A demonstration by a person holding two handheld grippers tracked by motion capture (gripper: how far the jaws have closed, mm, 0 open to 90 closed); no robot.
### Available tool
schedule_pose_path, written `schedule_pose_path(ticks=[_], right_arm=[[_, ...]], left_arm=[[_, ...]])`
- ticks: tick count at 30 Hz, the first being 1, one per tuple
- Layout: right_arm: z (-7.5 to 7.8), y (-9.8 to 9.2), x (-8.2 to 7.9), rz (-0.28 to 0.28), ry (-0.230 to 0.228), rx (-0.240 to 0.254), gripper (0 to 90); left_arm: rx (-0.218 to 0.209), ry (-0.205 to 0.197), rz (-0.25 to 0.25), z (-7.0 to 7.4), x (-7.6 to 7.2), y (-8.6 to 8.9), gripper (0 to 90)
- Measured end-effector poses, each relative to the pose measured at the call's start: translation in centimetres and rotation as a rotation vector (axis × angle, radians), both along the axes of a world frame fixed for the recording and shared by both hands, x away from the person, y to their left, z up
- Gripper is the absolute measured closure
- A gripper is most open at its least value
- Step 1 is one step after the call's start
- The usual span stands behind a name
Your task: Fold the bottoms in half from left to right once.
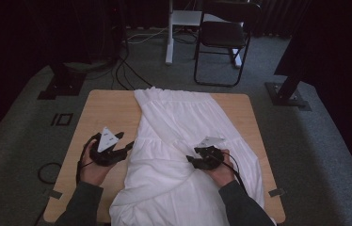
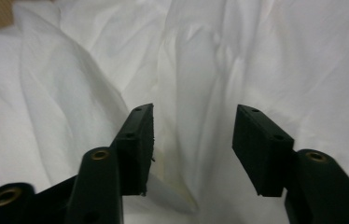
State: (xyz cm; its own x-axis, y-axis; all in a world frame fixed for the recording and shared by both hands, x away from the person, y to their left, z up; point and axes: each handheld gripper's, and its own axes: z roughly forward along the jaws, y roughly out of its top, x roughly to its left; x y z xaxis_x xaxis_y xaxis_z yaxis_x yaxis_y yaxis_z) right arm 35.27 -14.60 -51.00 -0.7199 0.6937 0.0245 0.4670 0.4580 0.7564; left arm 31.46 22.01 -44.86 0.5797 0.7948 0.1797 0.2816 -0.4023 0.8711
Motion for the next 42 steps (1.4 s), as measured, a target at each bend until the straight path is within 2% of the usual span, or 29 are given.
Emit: schedule_pose_path(ticks=[2,3,4,6,7,9,12,14,15,17,18,20,22,24,27,29,31,33,36,37,39,40,42], right_arm=[[-0.5,0.3,0.1,-0.001,0.01,-0.006,45.1],[-0.8,0.5,0.2,-0.005,0.022,-0.018,43.5],[-1.5,0.8,0.6,-0.006,0.056,-0.053,49.4],[-1.8,0.7,1.0,0.013,0.1,-0.066,77.2],[-1.7,0.6,1.0,0.021,0.099,-0.063,84.1],[-1.0,0.3,0.9,0.028,0.079,-0.058,86.0],[1.4,-0.7,0.1,0.018,0.0,0.001,86.3],[3.8,-2.1,-0.6,0.001,-0.08,0.04,86.3],[5.0,-3.1,-0.9,-0.024,-0.121,0.066,86.4],[7.3,-6.1,-1.4,-0.106,-0.2,0.126,86.4],[8.2,-7.8,-1.7,-0.166,-0.239,0.142,86.4],[9.0,-11.4,-1.7,-0.291,-0.285,0.14,86.3],[8.0,-14.3,-1.0,-0.373,-0.25,0.099,86.3],[5.6,-16.2,0.2,-0.412,-0.179,0.047,86.0],[1.1,-17.2,1.7,-0.433,-0.079,-0.045,85.7],[-1.2,-17.7,2.5,-0.445,-0.029,-0.061,85.4],[-2.7,-18.0,3.0,-0.451,0.011,-0.066,84.8],[-3.5,-18.2,3.2,-0.456,0.036,-0.063,84.3],[-4.2,-18.2,3.3,-0.452,0.058,-0.068,83.7],[-4.4,-18.2,3.4,-0.454,0.064,-0.067,83.7],[-4.5,-18.2,3.3,-0.46,0.068,-0.053,83.7],[-4.5,-18.2,3.3,-0.46,0.069,-0.052,83.7],[-4.5,-18.1,3.3,-0.459,0.068,-0.051,83.7]], left_arm=[[-0.009,0.005,0.009,-0.3,-0.1,0.4,48.1],[-0.023,0.036,0.039,-1.3,-0.2,1.6,48.1],[-0.028,0.047,0.046,-1.7,-0.2,2.0,48.0],[-0.03,0.059,0.058,-2.3,-0.2,2.4,47.9],[-0.032,0.063,0.059,-2.4,-0.2,2.5,47.9],[-0.032,0.069,0.061,-2.6,-0.1,2.4,47.8],[-0.021,0.068,0.052,-2.7,0.1,1.9,47.7],[-0.011,0.068,0.044,-2.7,0.2,1.5,47.7],[-0.002,0.065,0.042,-2.8,0.3,1.2,47.8],[0.004,0.066,0.037,-2.9,0.4,0.9,47.8],[0.007,0.07,0.033,-2.9,0.5,0.8,47.7],[0.012,0.077,0.028,-3.1,0.6,0.5,47.8],[0.015,0.091,0.019,-3.3,0.9,0.1,47.7],[0.03,0.101,0.008,-3.6,1.2,-0.7,47.6],[0.041,0.115,-0.036,-4.0,1.8,-2.7,47.5],[0.056,0.125,-0.072,-4.5,2.3,-4.6,47.5],[0.068,0.139,-0.117,-5.2,2.8,-6.6,47.5],[0.085,0.151,-0.156,-6.0,3.2,-8.7,47.6],[0.086,0.179,-0.199,-7.6,3.9,-11.3,47.3],[0.085,0.201,-0.211,-8.3,4.2,-12.3,47.0],[0.081,0.224,-0.229,-9.1,4.4,-13.2,47.0],[0.094,0.234,-0.229,-9.5,4.5,-13.7,47.5],[0.106,0.245,-0.226,-9.8,4.6,-14.0,58.3]])
